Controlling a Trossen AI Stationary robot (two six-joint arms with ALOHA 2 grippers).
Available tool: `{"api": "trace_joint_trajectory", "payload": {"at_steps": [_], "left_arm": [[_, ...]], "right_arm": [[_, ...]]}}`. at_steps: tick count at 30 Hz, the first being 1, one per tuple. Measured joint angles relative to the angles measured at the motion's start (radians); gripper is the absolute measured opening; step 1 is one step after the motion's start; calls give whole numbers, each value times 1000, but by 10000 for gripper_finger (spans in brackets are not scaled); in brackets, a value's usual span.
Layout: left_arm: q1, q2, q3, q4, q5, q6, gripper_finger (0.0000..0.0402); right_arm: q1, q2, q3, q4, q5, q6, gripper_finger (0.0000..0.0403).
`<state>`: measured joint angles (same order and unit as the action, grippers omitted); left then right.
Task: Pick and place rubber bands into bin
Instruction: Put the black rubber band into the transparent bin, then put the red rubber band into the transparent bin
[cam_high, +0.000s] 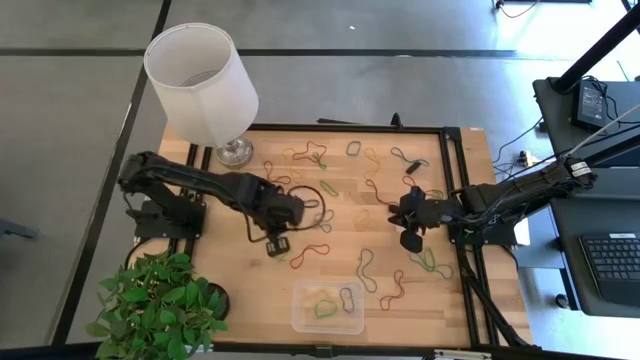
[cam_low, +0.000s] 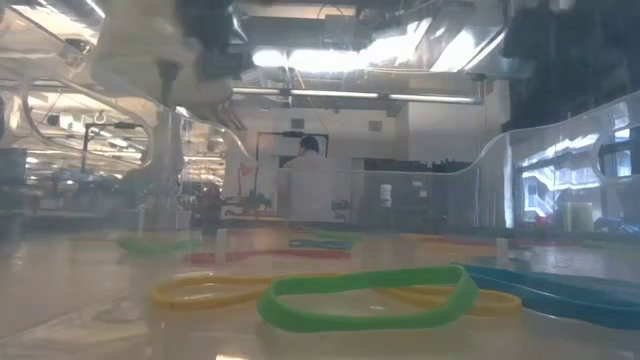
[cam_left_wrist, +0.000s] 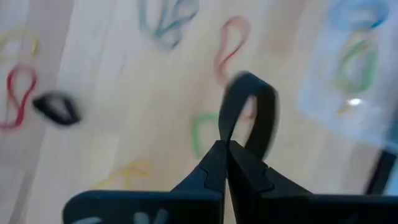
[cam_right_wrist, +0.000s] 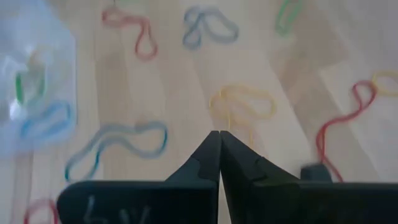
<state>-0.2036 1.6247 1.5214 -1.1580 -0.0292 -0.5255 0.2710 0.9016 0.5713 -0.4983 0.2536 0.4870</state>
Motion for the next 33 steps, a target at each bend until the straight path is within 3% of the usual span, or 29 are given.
{"api": "trace_joint_trajectory", "payload": {"at_steps": [8,14,25,33], "left_arm": [[-112,363,473,-50,-33,-31,2],[-163,590,704,-54,-8,-64,2],[-251,741,742,-127,118,-145,8],[-266,747,742,-182,112,-145,80]], "right_arm": [[0,-1,0,-151,-22,0,14],[0,-1,0,-160,-93,-34,14],[0,-2,0,-157,-117,-55,14],[0,-2,0,-148,-117,-55,14]]}}
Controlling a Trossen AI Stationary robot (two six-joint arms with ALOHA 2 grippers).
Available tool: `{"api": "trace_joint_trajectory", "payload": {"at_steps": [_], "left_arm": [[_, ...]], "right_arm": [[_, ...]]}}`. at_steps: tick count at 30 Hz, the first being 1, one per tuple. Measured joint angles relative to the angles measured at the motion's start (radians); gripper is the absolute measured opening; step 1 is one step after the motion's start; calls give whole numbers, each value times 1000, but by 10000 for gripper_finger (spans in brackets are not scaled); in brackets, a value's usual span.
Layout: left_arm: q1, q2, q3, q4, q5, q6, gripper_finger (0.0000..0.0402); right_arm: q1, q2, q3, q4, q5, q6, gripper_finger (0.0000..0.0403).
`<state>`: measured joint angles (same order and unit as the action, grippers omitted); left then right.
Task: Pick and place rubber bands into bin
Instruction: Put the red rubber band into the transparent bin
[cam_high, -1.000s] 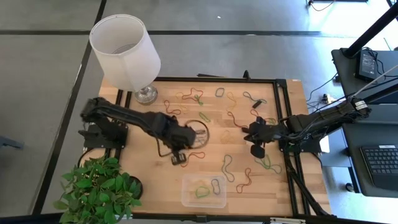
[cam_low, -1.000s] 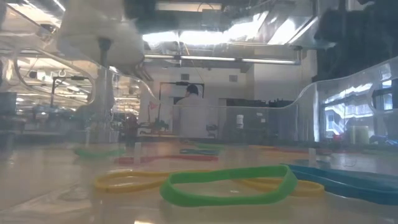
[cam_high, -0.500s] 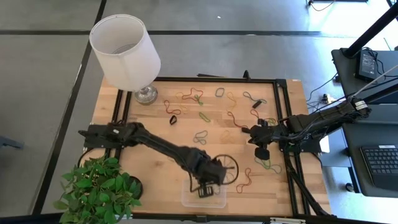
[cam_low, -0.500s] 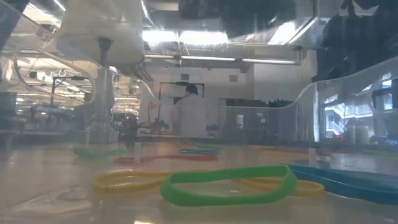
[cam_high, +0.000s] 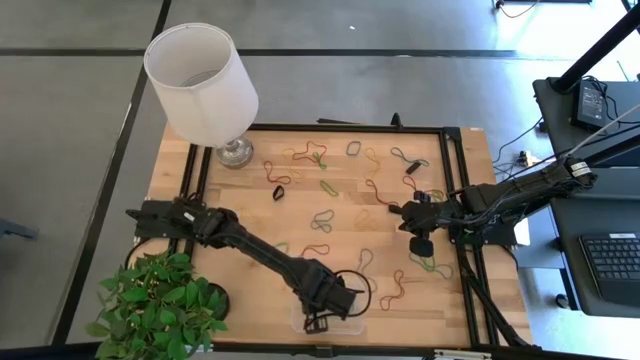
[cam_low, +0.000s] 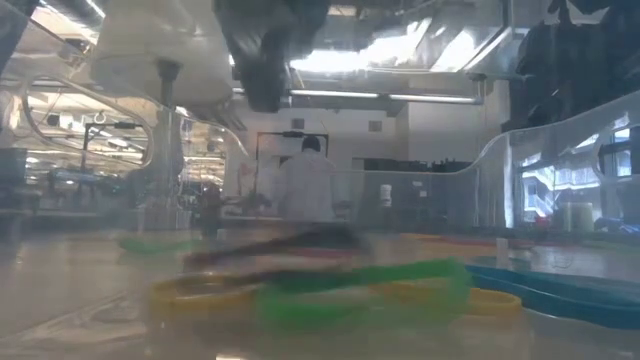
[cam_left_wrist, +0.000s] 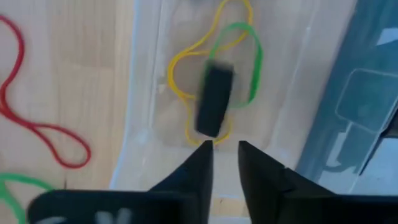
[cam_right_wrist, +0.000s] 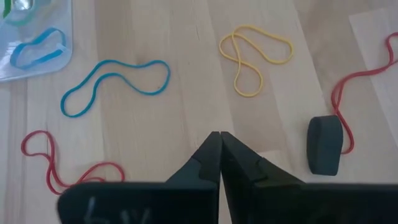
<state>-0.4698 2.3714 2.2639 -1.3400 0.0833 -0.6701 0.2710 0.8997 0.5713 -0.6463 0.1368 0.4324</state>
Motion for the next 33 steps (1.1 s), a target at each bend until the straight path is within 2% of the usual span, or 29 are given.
{"api": "trace_joint_trajectory", "payload": {"at_steps": [4,7,10,14,18,21,25,33], "left_arm": [[3,0,0,-50,-2,2,112],[13,-13,3,-118,-42,4,113],[23,-56,5,-144,-154,33,88],[47,-131,-1,-154,-215,112,17],[75,-226,-86,-145,-297,188,2],[103,-323,-235,-74,-318,230,2],[130,-511,-550,230,-321,302,2],[210,-927,-1189,760,-281,333,2]], "right_arm": [[0,0,0,1,0,1,14],[0,0,0,10,0,2,14],[0,0,0,45,1,3,14],[0,0,0,107,2,1,14],[0,0,0,171,3,6,14],[0,0,0,223,3,3,14],[0,1,0,285,30,-3,14],[-1,1,0,404,207,-129,14]]}}
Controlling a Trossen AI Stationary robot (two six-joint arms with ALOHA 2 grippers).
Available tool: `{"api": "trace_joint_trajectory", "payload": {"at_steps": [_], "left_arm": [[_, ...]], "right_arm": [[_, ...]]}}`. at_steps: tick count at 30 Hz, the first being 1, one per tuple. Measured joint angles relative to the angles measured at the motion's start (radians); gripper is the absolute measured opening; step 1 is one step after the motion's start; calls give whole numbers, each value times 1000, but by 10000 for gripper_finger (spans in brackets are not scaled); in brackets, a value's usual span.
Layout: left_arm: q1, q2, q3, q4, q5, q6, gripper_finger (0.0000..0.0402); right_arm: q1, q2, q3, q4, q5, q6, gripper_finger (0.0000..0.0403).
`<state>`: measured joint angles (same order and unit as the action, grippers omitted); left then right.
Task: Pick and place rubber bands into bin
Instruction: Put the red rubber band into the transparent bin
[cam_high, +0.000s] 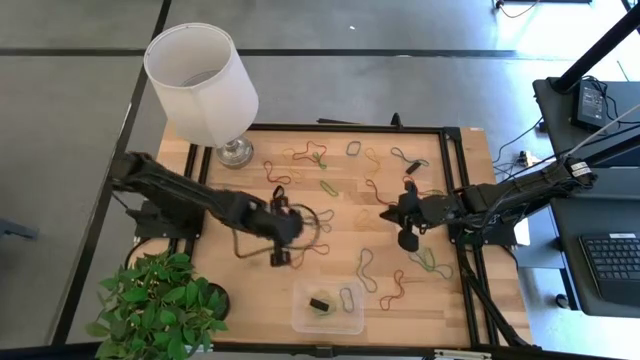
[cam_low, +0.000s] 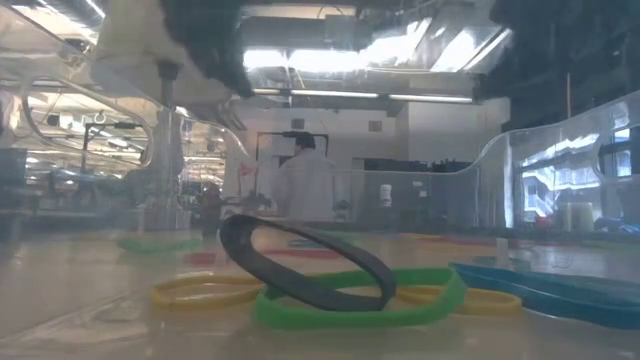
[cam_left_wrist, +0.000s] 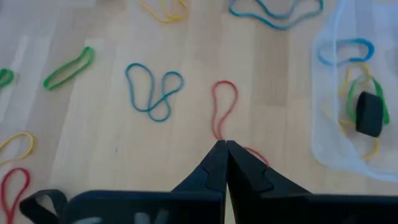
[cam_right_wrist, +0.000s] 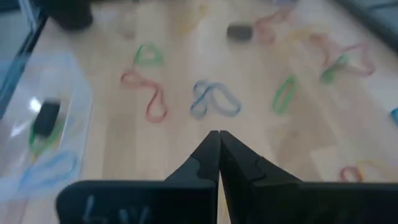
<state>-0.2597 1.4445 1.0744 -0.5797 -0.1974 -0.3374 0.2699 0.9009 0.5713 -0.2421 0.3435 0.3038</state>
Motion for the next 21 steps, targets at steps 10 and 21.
{"api": "trace_joint_trajectory", "payload": {"at_steps": [10,21], "left_arm": [[181,-388,-448,322,126,156,2],[311,-547,-567,328,227,253,1]], "right_arm": [[-79,6,1,182,166,4,17],[-319,167,193,-49,162,94,70]]}}
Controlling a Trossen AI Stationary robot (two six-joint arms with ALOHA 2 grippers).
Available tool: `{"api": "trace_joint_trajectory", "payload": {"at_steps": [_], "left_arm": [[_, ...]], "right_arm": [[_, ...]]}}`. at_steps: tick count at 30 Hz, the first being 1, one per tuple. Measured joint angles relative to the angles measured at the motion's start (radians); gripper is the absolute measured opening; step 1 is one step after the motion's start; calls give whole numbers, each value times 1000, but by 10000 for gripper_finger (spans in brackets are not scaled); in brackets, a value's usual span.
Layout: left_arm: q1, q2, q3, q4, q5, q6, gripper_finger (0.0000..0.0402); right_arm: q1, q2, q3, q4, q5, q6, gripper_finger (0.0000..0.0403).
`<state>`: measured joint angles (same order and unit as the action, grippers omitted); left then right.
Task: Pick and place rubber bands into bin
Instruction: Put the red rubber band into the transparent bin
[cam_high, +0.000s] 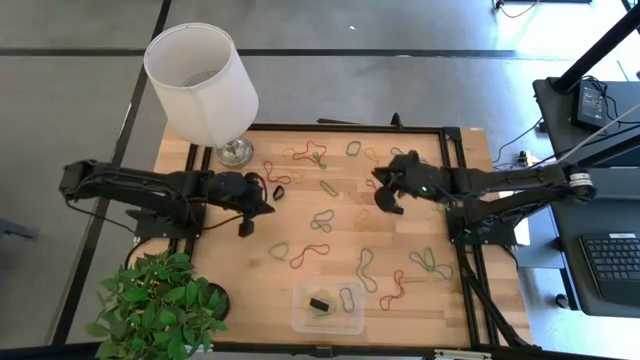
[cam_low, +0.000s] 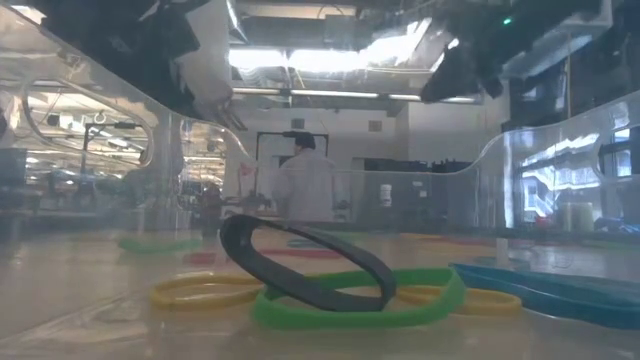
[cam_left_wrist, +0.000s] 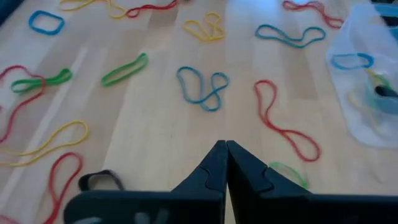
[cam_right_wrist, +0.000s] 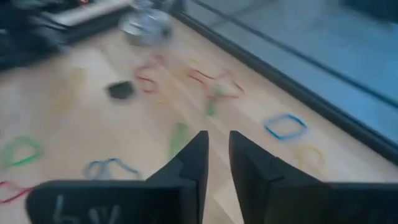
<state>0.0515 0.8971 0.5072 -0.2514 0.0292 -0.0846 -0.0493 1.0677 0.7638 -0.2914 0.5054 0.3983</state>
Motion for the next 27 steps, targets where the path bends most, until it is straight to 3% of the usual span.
{"api": "trace_joint_trajectory", "payload": {"at_steps": [6,10,16,27], "left_arm": [[39,-7,-15,24,-1,20,2],[53,-6,-15,42,-2,20,2],[63,-6,-15,76,-4,20,2],[62,-6,-15,76,-5,17,3]], "right_arm": [[-164,133,163,-424,-49,243,80],[-265,220,223,-619,-117,307,81],[-357,340,227,-602,-326,194,81],[-333,544,227,-480,-431,178,81]]}}
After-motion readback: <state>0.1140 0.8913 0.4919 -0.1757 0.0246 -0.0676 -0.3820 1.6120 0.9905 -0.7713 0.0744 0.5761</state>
